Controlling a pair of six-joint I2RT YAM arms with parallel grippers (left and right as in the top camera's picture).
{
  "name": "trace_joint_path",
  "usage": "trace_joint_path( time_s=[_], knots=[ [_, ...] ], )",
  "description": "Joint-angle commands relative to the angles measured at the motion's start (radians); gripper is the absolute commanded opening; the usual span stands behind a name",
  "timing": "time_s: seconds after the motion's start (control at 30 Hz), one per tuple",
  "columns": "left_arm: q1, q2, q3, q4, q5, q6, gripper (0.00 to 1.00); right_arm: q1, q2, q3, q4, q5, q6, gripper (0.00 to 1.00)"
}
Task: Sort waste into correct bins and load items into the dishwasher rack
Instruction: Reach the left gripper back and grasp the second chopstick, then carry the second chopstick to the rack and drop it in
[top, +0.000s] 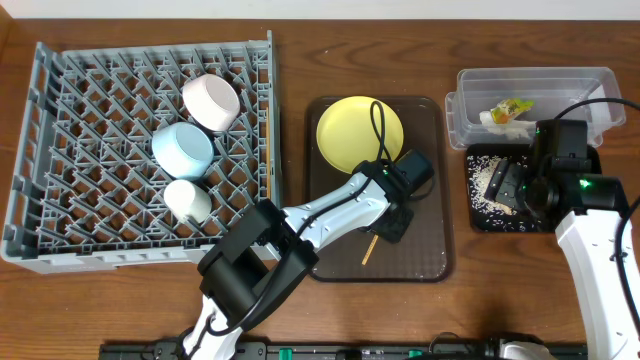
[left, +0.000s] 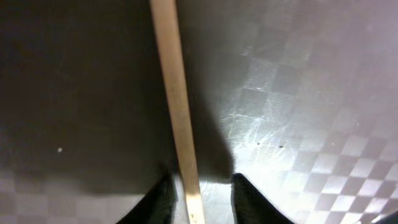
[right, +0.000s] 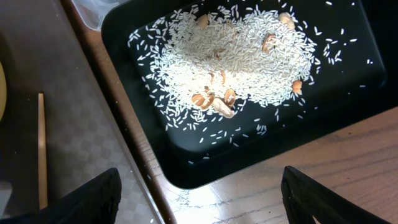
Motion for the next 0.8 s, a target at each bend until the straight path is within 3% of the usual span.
trace_joint_path(
  time_s=[0.0, 0.23, 0.5, 0.63, 0.77],
  knots=[
    [-0.003, 0.035, -0.007, -0.009, -0.003, 0.007, 0.19, -0.006, -0.014, 0.007, 0.000, 0.003, -0.001, 0.80],
    [0.000, -0.019, 0.014, -0.102, -0.086, 0.019, 0.08, -0.006, -0.014, 0.007, -0.001, 0.003, -0.016, 0.80],
    [0.015, -0.275, 0.036, -0.187, -0.122, 0.147, 0.08, -0.006, -0.014, 0.007, 0.000, 0.003, -0.016, 0.80],
    [0.079, -0.408, 0.036, -0.217, -0.259, 0.146, 0.08, -0.006, -0.014, 0.007, 0.000, 0.003, -0.016, 0.81],
    [0.208, -0.471, 0.036, -0.224, -0.307, 0.145, 0.08, -0.006, -0.014, 0.007, 0.000, 0.002, -0.016, 0.81]
  ],
)
